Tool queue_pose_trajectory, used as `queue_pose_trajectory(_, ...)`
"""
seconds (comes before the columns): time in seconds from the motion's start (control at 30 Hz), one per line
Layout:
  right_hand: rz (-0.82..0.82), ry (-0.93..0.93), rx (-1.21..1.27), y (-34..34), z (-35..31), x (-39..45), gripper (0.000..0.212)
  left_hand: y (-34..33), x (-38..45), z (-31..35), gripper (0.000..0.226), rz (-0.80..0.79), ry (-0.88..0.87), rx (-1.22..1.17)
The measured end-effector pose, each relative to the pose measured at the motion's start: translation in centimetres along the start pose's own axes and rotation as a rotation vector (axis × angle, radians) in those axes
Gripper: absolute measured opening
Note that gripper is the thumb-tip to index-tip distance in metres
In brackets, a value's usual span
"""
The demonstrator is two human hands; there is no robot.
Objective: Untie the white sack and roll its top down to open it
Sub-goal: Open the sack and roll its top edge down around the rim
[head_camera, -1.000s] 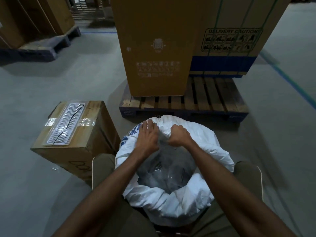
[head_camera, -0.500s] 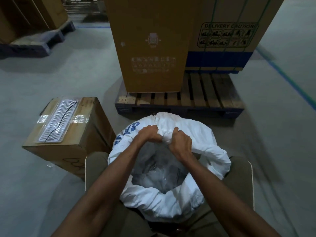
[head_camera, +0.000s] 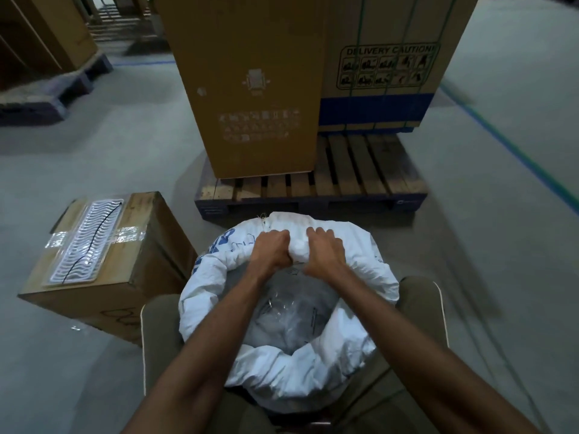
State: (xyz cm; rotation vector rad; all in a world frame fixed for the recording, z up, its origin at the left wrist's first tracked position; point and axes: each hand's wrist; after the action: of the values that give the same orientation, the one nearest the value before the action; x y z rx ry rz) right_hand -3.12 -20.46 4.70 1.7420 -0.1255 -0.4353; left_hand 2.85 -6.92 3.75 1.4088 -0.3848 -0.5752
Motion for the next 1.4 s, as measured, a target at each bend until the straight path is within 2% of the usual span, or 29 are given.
queue_pose_trajectory(0.03,0.118,-0.004,-0.075,-1.1,0.6,-0.9,0.082,-0.1,-0.1,-0.3,0.031,-0.036,0.038,-0.037)
queue_pose_trajectory(0.1,0.218,-0.047,-0.111,-2.5,1.7,-2.0,0.065,0.5,0.3,-0.4,0.036,-0.165,0.059,-0.078)
queue_pose_trajectory(0.17,0.109,-0.091,-0.048,-2.3,2.2,-2.0,0.042,1.4,1.1,-0.2,0.043,-0.285,0.04,-0.082)
queue_pose_trajectory(0.2,0.03,-0.105,-0.007,-1.8,2.2,-1.7,0.037,1.6,1.4,0.0,0.049,-0.291,0.026,-0.057)
queue_pose_trajectory(0.23,-0.039,-0.114,0.042,-1.0,2.1,-1.2,0.038,1.5,1.4,0.4,0.059,-0.254,0.001,0.005)
queue_pose_trajectory(0.3,-0.2,-0.113,0.111,1.1,1.9,0.3,0.048,0.2,1.0,1.0,0.079,-0.041,-0.11,0.19)
queue_pose_trajectory(0.33,-0.302,-0.089,0.121,2.3,1.7,1.2,0.053,-0.5,0.7,1.1,0.08,0.05,-0.184,0.253)
queue_pose_trajectory(0.4,-0.467,-0.049,0.112,4.0,1.4,2.6,0.058,-1.4,0.8,1.1,0.065,0.194,-0.27,0.236)
queue_pose_trajectory(0.47,-0.492,-0.056,0.149,4.1,1.8,3.1,0.056,-0.9,1.6,1.1,0.043,0.121,-0.225,0.085)
queue_pose_trajectory(0.53,-0.335,-0.071,0.142,2.5,2.4,2.1,0.061,0.5,2.4,1.4,0.029,-0.015,-0.126,-0.032)
queue_pose_trajectory(0.63,0.087,-0.087,-0.017,-0.7,3.2,-0.8,0.077,3.0,3.9,1.1,0.039,-0.304,-0.042,-0.082)
queue_pose_trajectory(0.67,0.162,-0.103,-0.048,-1.3,3.3,-1.6,0.074,3.5,4.4,0.8,0.046,-0.403,-0.031,-0.091)
queue_pose_trajectory(0.73,0.176,-0.145,0.01,-1.8,3.6,-2.0,0.05,3.9,5.2,0.4,0.054,-0.478,-0.038,-0.077)
queue_pose_trajectory(0.8,0.081,-0.2,0.142,-1.3,3.7,-1.2,0.034,3.2,5.0,0.6,0.055,-0.347,-0.101,0.014)
queue_pose_trajectory(0.87,-0.085,-0.231,0.238,0.0,3.6,0.1,0.043,1.1,4.0,1.1,0.065,-0.086,-0.255,0.089)
queue_pose_trajectory(0.93,-0.312,-0.189,0.271,1.9,3.3,1.1,0.057,-1.0,2.9,1.6,0.067,0.087,-0.466,0.099)
queue_pose_trajectory(1.0,-0.451,-0.174,0.248,3.0,3.3,2.0,0.064,-2.2,2.6,2.1,0.056,0.128,-0.545,0.148)
queue_pose_trajectory(1.07,-0.481,-0.21,0.253,2.9,3.5,2.1,0.071,-2.0,3.2,2.7,0.04,0.092,-0.468,0.183)
queue_pose_trajectory(1.1,-0.431,-0.215,0.24,2.4,3.4,1.7,0.076,-1.7,3.5,3.2,0.031,0.049,-0.417,0.203)
queue_pose_trajectory(1.17,-0.23,-0.21,0.164,0.7,3.2,0.0,0.082,-1.0,3.7,4.0,0.019,-0.052,-0.311,0.217)
queue_pose_trajectory(1.27,0.126,-0.261,0.017,-2.3,2.7,-3.1,0.091,-0.5,5.0,4.3,0.031,-0.26,-0.189,0.123)
queue_pose_trajectory(1.33,0.208,-0.315,0.03,-3.7,3.1,-3.9,0.072,0.6,6.2,4.2,0.042,-0.452,-0.185,0.068)
queue_pose_trajectory(1.4,0.119,-0.349,0.101,-3.6,3.8,-3.7,0.045,0.6,6.7,4.4,0.05,-0.499,-0.215,0.055)
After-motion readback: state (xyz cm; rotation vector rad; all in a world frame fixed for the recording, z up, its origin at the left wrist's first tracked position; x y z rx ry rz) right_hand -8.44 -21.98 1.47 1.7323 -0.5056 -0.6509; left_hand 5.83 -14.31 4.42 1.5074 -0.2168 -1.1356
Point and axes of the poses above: each hand's wrist, its own x-axis towards the middle knuckle, its own y-axis out of the back of the hand, z = x × y, and after that the axes turned 9 degrees about -y, right-handed
